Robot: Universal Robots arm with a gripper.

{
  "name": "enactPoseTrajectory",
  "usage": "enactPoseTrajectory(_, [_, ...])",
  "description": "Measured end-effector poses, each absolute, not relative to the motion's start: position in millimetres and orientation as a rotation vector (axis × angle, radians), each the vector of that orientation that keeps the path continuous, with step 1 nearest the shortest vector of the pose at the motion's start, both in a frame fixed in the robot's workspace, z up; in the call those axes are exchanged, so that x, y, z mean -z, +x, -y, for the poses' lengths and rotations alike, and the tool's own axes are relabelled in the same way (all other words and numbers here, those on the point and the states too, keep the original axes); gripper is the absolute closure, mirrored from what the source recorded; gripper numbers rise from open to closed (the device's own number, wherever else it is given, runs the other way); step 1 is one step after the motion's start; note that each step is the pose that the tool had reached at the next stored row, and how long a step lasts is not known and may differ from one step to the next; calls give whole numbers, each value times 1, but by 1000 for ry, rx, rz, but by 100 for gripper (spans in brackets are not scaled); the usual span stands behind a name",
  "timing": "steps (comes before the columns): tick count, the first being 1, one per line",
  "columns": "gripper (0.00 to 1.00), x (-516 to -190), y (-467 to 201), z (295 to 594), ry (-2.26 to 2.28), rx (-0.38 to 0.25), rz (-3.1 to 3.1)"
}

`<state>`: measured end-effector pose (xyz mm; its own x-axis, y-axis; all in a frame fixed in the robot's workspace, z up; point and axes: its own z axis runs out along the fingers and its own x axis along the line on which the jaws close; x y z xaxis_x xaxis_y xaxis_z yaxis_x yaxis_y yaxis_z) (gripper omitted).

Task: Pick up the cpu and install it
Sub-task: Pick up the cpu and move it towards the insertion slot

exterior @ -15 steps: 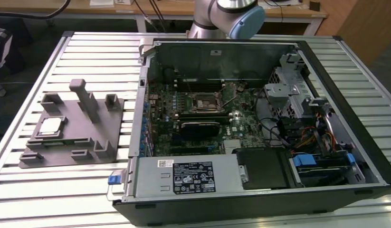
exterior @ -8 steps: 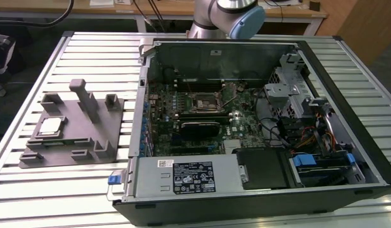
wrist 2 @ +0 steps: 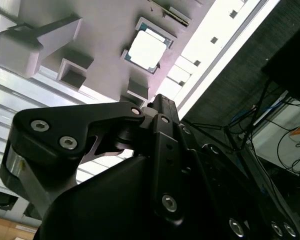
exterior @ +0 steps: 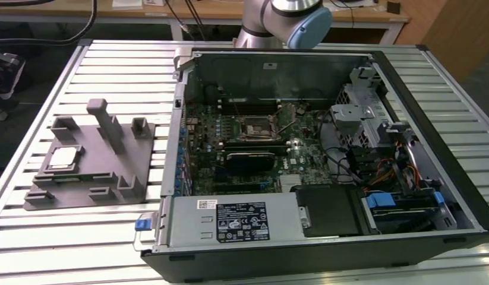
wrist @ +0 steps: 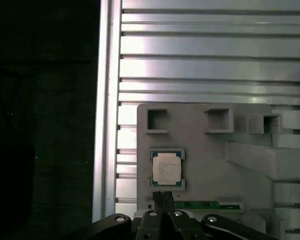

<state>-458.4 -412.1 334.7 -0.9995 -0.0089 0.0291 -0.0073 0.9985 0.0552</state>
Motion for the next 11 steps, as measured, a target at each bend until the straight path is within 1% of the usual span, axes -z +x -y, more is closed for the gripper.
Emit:
enactPoseTrajectory(8, [89, -323, -456, 414, 23, 85, 3091])
enactPoseTrajectory(9, [83, -322, -456, 415, 26, 86, 3093])
enactPoseTrajectory(10, [83, -321, -456, 416, 27, 86, 3094])
enactPoseTrajectory(11, [77, -320, -456, 416, 28, 86, 3096])
